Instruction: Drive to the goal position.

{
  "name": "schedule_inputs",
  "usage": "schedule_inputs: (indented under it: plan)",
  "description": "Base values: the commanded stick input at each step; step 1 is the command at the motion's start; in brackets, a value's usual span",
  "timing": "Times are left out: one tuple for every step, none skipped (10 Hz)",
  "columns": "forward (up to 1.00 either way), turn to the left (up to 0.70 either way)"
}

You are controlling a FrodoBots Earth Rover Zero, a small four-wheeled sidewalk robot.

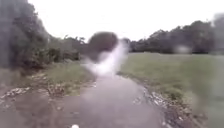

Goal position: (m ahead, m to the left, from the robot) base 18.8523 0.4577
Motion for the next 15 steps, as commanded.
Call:
schedule_inputs:
  plan:
    - [0.85,0.00]
    - [0.85,0.00]
    - [0.85,0.00]
    - [0.85,0.00]
    - [0.85,0.00]
    - [0.85,0.00]
    - [0.85,0.00]
    - [0.85,0.00]
    - [0.85,0.00]
    - [0.85,0.00]
    - [0.85,0.00]
    - [0.85,0.00]
    - [0.85,0.00]
    - [0.85,0.00]
    - [0.85,0.00]
